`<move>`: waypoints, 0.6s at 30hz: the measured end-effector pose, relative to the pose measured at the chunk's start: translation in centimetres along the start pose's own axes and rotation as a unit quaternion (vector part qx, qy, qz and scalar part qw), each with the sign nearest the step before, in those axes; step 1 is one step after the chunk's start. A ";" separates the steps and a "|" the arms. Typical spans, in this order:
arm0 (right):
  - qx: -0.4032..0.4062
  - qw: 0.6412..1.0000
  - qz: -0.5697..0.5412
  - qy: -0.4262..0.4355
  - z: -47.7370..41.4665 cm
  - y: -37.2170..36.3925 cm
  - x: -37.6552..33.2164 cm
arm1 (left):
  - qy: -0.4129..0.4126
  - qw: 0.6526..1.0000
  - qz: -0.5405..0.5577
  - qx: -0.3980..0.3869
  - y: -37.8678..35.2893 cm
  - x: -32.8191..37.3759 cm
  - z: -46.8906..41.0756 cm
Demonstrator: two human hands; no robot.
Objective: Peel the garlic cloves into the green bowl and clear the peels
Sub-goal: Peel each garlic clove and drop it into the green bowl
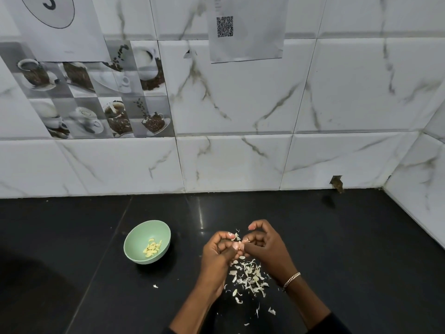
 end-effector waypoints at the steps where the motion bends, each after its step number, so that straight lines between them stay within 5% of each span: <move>1: 0.002 1.000 0.003 0.004 0.0 0.0 0.0 | 0.000 1.000 0.001 -0.003 -0.1 0.1 0.1; 18: -0.008 0.999 -0.050 0.001 -1.6 1.2 -1.3 | -0.001 1.000 -0.003 -0.022 -1.4 1.7 -1.8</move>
Point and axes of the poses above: each hand's wrist, its own z-axis away from the middle knuckle, its own y-axis out of the back of the hand, x = y × z, the point moved 5 cm from there along -z, towards the middle knuckle, and after that the axes turned 9 degrees about -y, right-handed, at the moved point
